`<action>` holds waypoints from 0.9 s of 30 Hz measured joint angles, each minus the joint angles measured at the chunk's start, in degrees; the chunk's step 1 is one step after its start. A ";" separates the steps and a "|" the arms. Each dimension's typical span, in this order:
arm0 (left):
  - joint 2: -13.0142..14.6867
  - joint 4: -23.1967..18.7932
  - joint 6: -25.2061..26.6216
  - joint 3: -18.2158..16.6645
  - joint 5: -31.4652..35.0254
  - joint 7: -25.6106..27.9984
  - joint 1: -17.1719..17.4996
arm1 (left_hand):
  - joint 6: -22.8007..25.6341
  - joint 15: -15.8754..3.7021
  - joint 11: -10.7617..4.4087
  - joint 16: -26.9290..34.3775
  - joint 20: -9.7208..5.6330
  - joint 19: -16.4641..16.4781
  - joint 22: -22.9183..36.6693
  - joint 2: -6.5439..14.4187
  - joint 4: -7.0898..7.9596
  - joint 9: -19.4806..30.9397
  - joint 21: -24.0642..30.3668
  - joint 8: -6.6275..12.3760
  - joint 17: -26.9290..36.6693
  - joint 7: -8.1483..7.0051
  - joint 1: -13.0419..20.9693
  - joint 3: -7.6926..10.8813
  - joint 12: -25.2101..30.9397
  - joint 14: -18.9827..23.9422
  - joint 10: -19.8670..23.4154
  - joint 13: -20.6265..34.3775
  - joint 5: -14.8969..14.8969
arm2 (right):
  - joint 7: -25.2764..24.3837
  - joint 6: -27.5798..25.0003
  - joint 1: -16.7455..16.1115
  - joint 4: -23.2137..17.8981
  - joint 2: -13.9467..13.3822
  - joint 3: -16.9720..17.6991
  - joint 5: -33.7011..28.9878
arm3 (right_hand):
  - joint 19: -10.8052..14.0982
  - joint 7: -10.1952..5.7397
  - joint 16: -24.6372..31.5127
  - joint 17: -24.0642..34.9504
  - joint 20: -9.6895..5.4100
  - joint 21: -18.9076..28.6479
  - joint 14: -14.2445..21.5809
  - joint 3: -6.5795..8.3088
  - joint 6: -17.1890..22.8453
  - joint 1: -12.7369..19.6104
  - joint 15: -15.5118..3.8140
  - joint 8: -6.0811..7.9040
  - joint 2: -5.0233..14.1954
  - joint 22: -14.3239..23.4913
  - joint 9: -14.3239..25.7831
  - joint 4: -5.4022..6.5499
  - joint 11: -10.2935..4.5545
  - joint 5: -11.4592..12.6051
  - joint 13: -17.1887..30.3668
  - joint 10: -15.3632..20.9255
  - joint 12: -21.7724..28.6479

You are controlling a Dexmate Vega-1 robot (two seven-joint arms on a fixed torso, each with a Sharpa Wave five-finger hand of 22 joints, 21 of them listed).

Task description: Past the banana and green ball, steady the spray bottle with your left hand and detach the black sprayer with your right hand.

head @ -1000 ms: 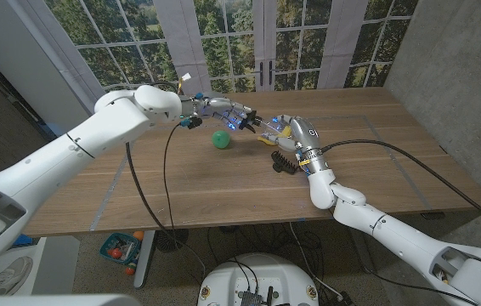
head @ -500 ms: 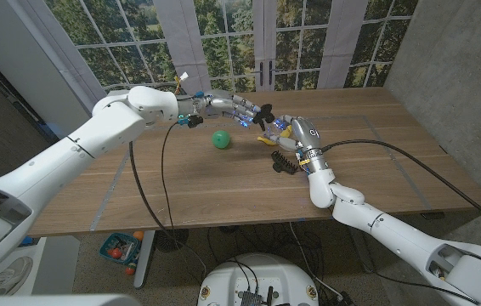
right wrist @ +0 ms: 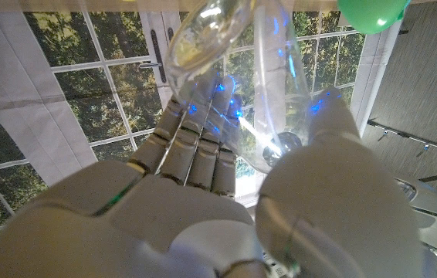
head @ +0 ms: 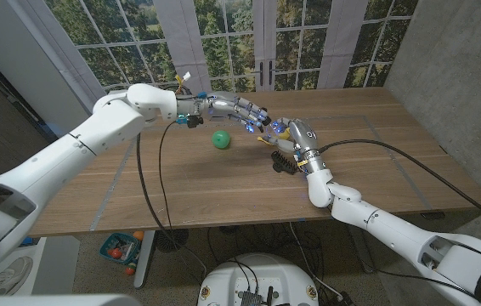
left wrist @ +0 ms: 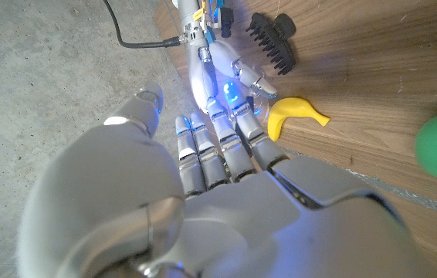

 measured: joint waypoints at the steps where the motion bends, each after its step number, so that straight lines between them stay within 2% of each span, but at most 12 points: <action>1: 0.00 0.00 0.14 0.00 0.18 0.09 0.00 | -0.15 0.15 0.16 0.00 0.09 -0.48 0.00 0.00 -0.10 0.00 0.00 0.00 0.00 -0.15 0.00 -0.10 0.00 -0.81 -0.67 0.00 0.00 | 0.00 0.00 0.10 0.10 -0.06 -0.11 0.00 | 0.00 0.00 -0.23 0.00 0.00 0.00 0.00 0.00 0.00 0.00 0.01 0.02 0.00 0.00 0.04 0.00 0.00 0.00 0.00 0.00 0.00; 6: 0.54 -1.02 0.70 0.39 1.48 0.81 -0.73 | -1.29 0.39 0.14 -0.23 0.12 -2.49 -0.16 0.00 -0.07 0.00 -0.67 0.00 0.00 -0.92 0.00 -0.85 0.00 -3.66 -3.21 0.22 0.00 | 0.10 1.74 0.22 -0.05 -0.52 -0.48 0.42 | 0.01 0.00 -0.62 0.26 0.00 0.43 0.08 0.00 0.00 0.00 0.09 0.02 0.00 0.00 0.12 0.00 0.00 -0.01 0.26 0.00 0.00; 11: 0.33 -1.53 -1.01 0.35 3.24 2.96 -0.49 | -3.18 0.46 -1.51 -0.23 0.20 -4.45 -0.43 -0.47 -0.18 0.00 -1.49 0.00 -0.24 -2.62 0.48 -1.22 0.03 -6.30 -5.12 0.22 0.00 | 0.40 2.14 -0.29 -0.87 -0.54 -0.06 1.24 | 0.01 -0.01 -0.88 0.53 0.00 0.45 0.21 0.00 -0.01 0.00 -0.02 0.02 0.00 0.00 0.11 0.00 0.00 0.40 0.30 0.00 -0.01; 15: 0.49 -3.81 -3.00 -0.60 6.16 6.94 1.71 | -5.24 0.57 -3.36 -0.23 1.14 -6.35 -0.61 -0.83 -0.21 0.00 -2.37 -0.15 -0.47 -6.32 1.96 -1.66 0.28 -9.43 -6.78 0.22 0.00 | 0.19 1.50 -0.74 -1.31 -0.33 0.50 2.09 | 0.01 -0.01 -0.88 0.66 0.00 0.84 0.31 0.00 -0.01 0.00 -0.11 0.01 0.00 0.01 0.11 0.00 0.00 0.40 0.30 0.00 -0.04; 18: 0.66 -4.90 -3.82 -0.96 8.71 10.56 2.60 | -9.41 0.74 -3.16 -0.23 2.49 -9.53 -0.62 -0.60 -0.01 0.00 -3.84 -0.29 -0.51 -9.57 3.08 -2.33 0.28 -14.86 -11.81 0.08 0.00 | 0.11 1.12 -1.26 -2.12 -0.34 1.35 2.71 | 0.01 -0.01 -1.14 0.80 0.00 0.88 0.52 -0.08 -0.01 0.00 -0.12 -0.01 0.00 0.01 0.35 0.08 0.00 0.39 0.59 0.01 -0.03; 20: 1.26 -7.41 -3.86 -1.47 10.86 12.89 4.03 | -12.54 0.82 -3.31 -0.23 3.15 -11.16 -0.61 -0.70 0.02 0.00 -4.73 -0.45 -0.51 -11.06 3.21 -2.83 0.28 -17.73 -14.59 0.05 0.44 | 0.38 1.03 -1.56 -2.70 -0.57 1.83 3.74 | 0.00 -0.01 -1.28 0.90 -0.01 0.88 0.52 -0.08 -0.01 0.00 -0.12 -0.02 0.00 0.01 0.34 0.08 0.00 0.39 0.66 0.01 -0.02; 23: 1.58 -8.62 -3.58 -1.58 13.60 15.28 4.42 | -16.89 0.92 -3.57 -0.23 3.77 -13.54 -1.11 -0.64 0.31 0.01 -6.70 -0.45 -0.78 -12.15 3.46 -3.88 0.28 -22.30 -18.81 0.05 0.44 | 0.86 1.23 -1.96 -3.53 -0.91 2.28 4.30 | -0.20 -0.10 -1.29 1.05 -0.21 1.16 0.52 -0.08 -0.11 0.00 -0.11 -0.03 0.00 0.01 0.38 0.08 0.00 0.61 0.58 0.01 -0.04; 27: 2.05 -10.11 -2.92 -1.62 16.28 16.63 4.50 | -19.87 0.97 -4.07 -0.22 3.72 -15.19 -1.06 -4.55 1.64 -0.27 -8.72 -0.18 -0.77 -12.27 -1.10 -7.38 0.68 -25.77 -21.73 0.05 -0.27 | 1.48 1.71 -2.42 -4.35 -1.34 3.00 5.03 | -0.20 -0.10 -1.73 1.29 -0.21 1.33 0.52 -0.08 -0.11 0.00 -0.11 -0.06 0.00 0.01 0.38 0.08 0.00 0.61 0.56 0.01 -0.05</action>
